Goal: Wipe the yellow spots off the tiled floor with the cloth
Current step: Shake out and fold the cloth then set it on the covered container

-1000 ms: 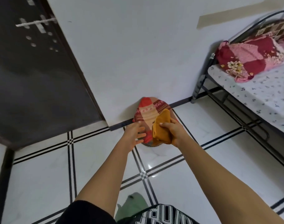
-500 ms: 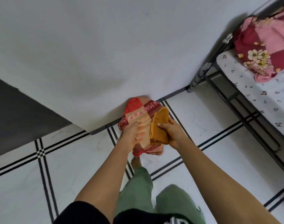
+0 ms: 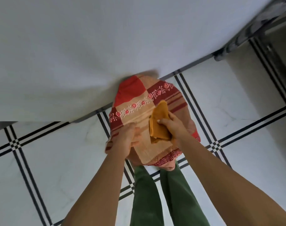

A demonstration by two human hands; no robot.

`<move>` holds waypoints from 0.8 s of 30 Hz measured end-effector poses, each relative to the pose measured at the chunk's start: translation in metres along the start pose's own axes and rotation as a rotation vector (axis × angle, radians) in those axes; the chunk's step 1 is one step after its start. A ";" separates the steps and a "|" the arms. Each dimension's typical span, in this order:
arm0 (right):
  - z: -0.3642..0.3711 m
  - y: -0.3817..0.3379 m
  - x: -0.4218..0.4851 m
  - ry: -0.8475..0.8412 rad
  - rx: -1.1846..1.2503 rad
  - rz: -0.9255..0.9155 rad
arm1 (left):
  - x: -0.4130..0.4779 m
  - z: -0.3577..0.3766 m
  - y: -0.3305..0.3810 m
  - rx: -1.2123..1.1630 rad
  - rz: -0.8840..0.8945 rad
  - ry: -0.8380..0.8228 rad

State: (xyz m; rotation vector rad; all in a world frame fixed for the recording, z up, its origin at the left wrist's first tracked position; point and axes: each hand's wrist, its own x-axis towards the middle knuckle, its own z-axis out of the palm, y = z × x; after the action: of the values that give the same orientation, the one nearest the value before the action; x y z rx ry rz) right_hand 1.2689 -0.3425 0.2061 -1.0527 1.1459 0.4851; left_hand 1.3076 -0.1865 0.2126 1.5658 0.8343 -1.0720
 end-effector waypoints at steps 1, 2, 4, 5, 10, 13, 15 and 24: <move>0.000 0.000 0.015 -0.029 0.005 -0.003 | 0.016 0.002 0.001 -0.009 0.011 0.007; 0.001 0.000 0.026 -0.061 0.017 -0.007 | 0.027 0.004 0.003 -0.018 0.025 0.012; 0.001 0.009 0.052 -0.065 0.039 0.016 | 0.054 0.012 0.000 -0.031 0.020 0.023; 0.001 0.013 0.058 -0.032 0.045 0.021 | 0.060 0.015 -0.001 -0.030 0.016 0.019; -0.004 0.045 0.068 0.174 -0.088 -0.005 | 0.070 0.030 -0.029 -0.029 -0.099 0.024; -0.005 0.045 0.062 0.196 -0.124 0.047 | 0.063 0.034 -0.039 -0.019 -0.117 0.020; -0.004 0.038 0.059 0.153 -0.091 0.070 | 0.060 0.037 -0.038 0.000 -0.095 0.021; -0.030 0.055 0.053 0.118 -0.096 0.098 | 0.055 0.048 -0.057 0.006 -0.083 0.017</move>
State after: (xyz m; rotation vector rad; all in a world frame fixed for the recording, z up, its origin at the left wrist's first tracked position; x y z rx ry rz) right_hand 1.2318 -0.3523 0.1335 -1.1236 1.2939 0.5654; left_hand 1.2652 -0.2199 0.1367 1.5585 0.9149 -1.1229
